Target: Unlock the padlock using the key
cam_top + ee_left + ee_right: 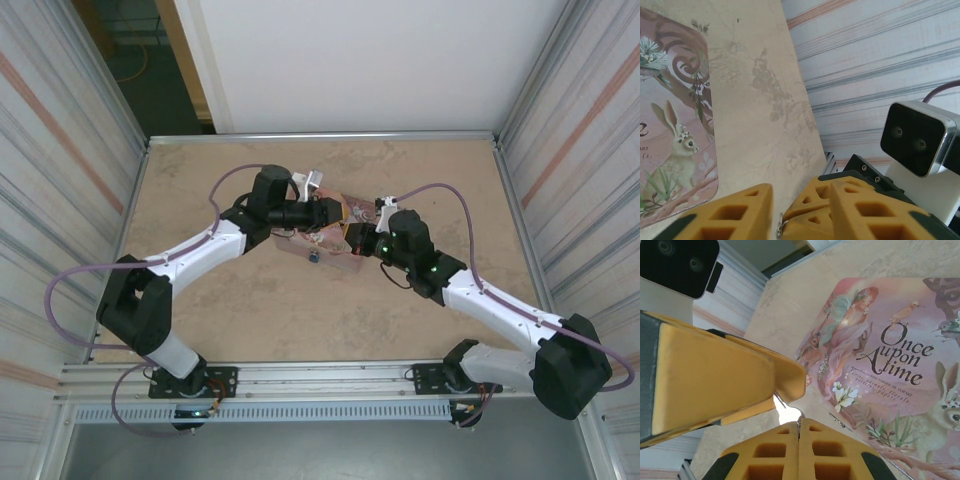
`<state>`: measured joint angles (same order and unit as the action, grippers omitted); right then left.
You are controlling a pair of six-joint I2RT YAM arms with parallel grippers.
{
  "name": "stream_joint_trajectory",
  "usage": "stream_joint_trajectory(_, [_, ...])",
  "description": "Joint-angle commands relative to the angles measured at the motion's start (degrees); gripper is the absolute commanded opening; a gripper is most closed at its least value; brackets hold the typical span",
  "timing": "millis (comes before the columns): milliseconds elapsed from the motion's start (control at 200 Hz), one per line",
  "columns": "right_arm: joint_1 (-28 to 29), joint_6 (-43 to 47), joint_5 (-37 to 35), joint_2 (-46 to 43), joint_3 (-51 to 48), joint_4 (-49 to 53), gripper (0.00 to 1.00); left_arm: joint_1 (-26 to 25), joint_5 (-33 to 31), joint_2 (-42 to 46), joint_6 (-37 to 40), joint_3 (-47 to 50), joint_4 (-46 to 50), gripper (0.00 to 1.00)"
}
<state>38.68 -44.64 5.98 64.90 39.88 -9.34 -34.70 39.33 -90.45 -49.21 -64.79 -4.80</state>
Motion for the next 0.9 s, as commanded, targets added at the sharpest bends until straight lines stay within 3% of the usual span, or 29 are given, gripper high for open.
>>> stream_joint_trajectory(0, [0.5, -1.6, -0.8, 0.3, 1.8, -2.1, 0.00, -0.4, 0.1, 0.2, 1.1, -2.0, -0.8, 0.28])
stream_joint_trajectory(271, [0.4, -2.1, -0.7, 0.7, 1.8, -3.7, 0.00, -0.4, -0.5, 0.6, 2.4, -2.3, 0.6, 0.16])
stream_joint_trajectory(431, [-0.1, -1.8, 0.4, 0.4, 1.8, -3.3, 0.00, -0.3, -1.4, 1.6, 5.5, -3.3, 3.6, 0.00])
stream_joint_trajectory(601, [-4.1, -0.4, 8.3, -1.3, 0.8, -4.3, 0.21, 2.4, -1.9, 5.1, 8.4, -2.5, 4.9, 0.00])
stream_joint_trajectory(897, [-11.9, 0.0, 26.4, -2.0, -0.9, -14.3, 0.44, 8.8, 4.5, 12.0, 15.5, -0.1, 3.8, 0.00])
